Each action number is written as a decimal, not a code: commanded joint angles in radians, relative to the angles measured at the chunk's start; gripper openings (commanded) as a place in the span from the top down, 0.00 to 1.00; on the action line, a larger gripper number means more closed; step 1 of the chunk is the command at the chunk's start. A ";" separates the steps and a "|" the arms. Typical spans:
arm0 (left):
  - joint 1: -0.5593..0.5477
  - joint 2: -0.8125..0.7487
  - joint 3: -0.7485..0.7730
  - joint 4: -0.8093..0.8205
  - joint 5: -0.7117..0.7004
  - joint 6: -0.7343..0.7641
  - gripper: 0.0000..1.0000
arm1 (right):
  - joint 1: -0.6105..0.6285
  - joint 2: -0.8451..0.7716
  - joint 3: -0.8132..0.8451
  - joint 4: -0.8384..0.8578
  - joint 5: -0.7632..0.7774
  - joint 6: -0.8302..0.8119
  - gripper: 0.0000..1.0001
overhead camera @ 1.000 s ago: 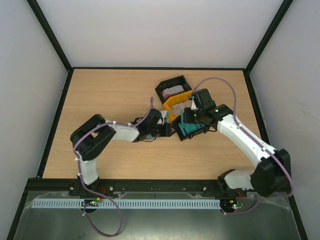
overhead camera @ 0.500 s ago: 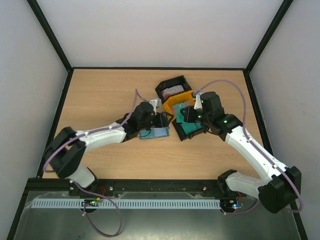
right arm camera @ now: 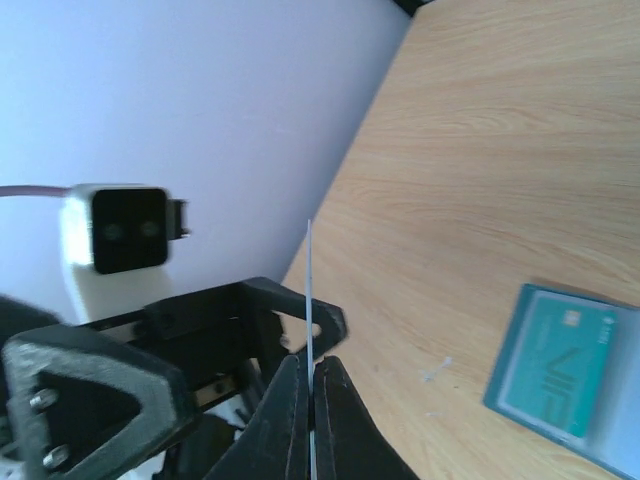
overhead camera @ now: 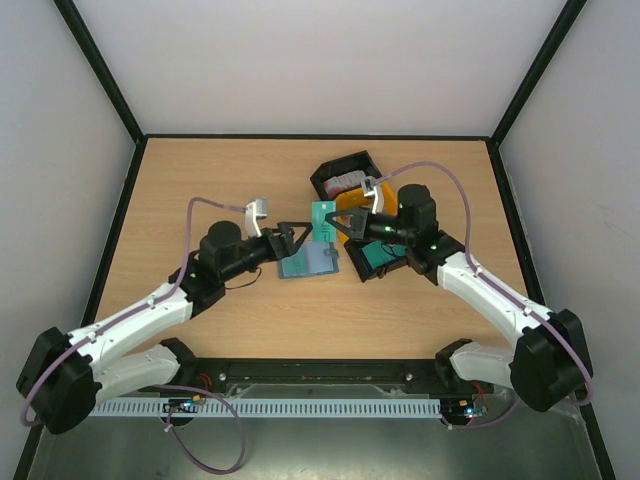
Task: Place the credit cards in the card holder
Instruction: Pick up the credit card from the storage box.
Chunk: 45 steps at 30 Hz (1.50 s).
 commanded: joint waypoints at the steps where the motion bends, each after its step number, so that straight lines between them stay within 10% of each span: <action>1: 0.045 -0.050 -0.096 0.194 0.158 -0.151 0.11 | 0.022 0.001 -0.038 0.239 -0.143 0.122 0.98; 23: 0.046 -0.031 -0.144 0.374 0.210 -0.174 0.96 | 0.047 0.035 -0.107 0.434 -0.165 0.277 0.95; 29: 0.047 -0.011 -0.121 0.389 0.244 -0.155 0.97 | 0.047 0.043 -0.108 0.398 -0.154 0.271 0.81; 38: 0.121 -0.012 -0.154 0.221 0.136 -0.105 0.97 | 0.047 0.027 -0.087 0.085 0.067 0.050 0.27; 45: 0.155 0.084 -0.182 0.143 0.015 -0.040 0.97 | 0.107 0.118 -0.009 -0.240 0.497 -0.156 0.22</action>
